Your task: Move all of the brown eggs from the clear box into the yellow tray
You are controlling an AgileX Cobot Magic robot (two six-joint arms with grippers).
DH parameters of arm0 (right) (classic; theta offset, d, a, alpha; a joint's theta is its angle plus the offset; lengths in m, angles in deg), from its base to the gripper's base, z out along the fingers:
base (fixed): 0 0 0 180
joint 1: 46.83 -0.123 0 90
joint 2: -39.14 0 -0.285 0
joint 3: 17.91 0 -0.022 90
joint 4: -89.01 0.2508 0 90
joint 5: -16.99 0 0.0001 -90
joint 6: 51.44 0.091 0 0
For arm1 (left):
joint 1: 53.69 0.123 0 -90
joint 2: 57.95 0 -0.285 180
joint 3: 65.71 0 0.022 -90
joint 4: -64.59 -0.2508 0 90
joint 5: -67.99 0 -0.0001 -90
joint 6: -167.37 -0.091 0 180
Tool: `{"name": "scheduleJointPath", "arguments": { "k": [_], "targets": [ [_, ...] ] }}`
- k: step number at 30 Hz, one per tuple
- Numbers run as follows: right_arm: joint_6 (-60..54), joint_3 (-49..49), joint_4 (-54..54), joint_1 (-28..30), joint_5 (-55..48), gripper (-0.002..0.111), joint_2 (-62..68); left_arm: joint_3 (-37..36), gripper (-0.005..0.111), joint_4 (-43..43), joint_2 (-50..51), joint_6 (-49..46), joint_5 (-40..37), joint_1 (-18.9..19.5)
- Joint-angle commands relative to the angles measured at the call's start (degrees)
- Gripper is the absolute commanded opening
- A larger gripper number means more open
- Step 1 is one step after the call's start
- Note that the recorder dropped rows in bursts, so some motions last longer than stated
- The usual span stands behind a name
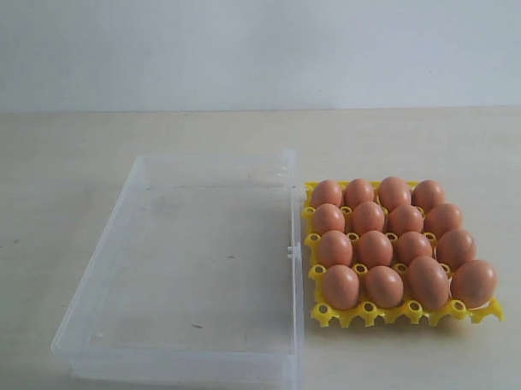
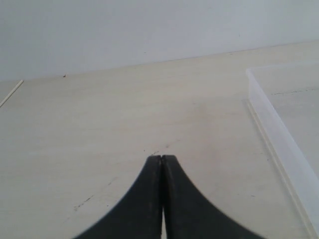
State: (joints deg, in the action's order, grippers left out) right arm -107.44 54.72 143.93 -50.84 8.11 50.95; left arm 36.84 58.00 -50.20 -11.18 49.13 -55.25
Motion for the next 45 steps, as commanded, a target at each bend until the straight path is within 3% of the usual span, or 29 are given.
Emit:
{"name": "scheduleJointPath", "arguments": {
  "k": [1, 6, 12, 27, 35, 45],
  "targets": [
    [18.5, 0.3, -21.0, 0.3, -1.2, 0.0, -0.3, 0.2, 0.0, -0.1, 0.0, 0.2, 0.8, -0.1],
    [48.0, 0.3, -40.6, 0.3, -6.5, 0.0, -0.3, 0.2, 0.0, -0.1, 0.0, 0.2, 0.8, -0.1],
    [63.4, 0.3, -48.2, 0.3, -15.3, 0.0, -0.3, 0.2, 0.0, -0.1, 0.0, 0.2, 0.8, -0.1],
    [63.5, 1.7, -44.1, 0.3, -20.9, 0.0, -0.3, 0.2, 0.0, -0.1, 0.0, 0.2, 0.8, -0.1],
    [53.1, 4.6, -43.3, 0.3, -6.2, 0.0, -0.3, 0.2, 0.0, -0.1, 0.0, 0.2, 0.8, -0.1],
    [53.6, 4.6, -43.3, 0.3, -6.3, 0.0, -1.6, 0.2, 0.0, -0.1, 0.0, 0.2, 0.8, -0.1]
  ]
}}
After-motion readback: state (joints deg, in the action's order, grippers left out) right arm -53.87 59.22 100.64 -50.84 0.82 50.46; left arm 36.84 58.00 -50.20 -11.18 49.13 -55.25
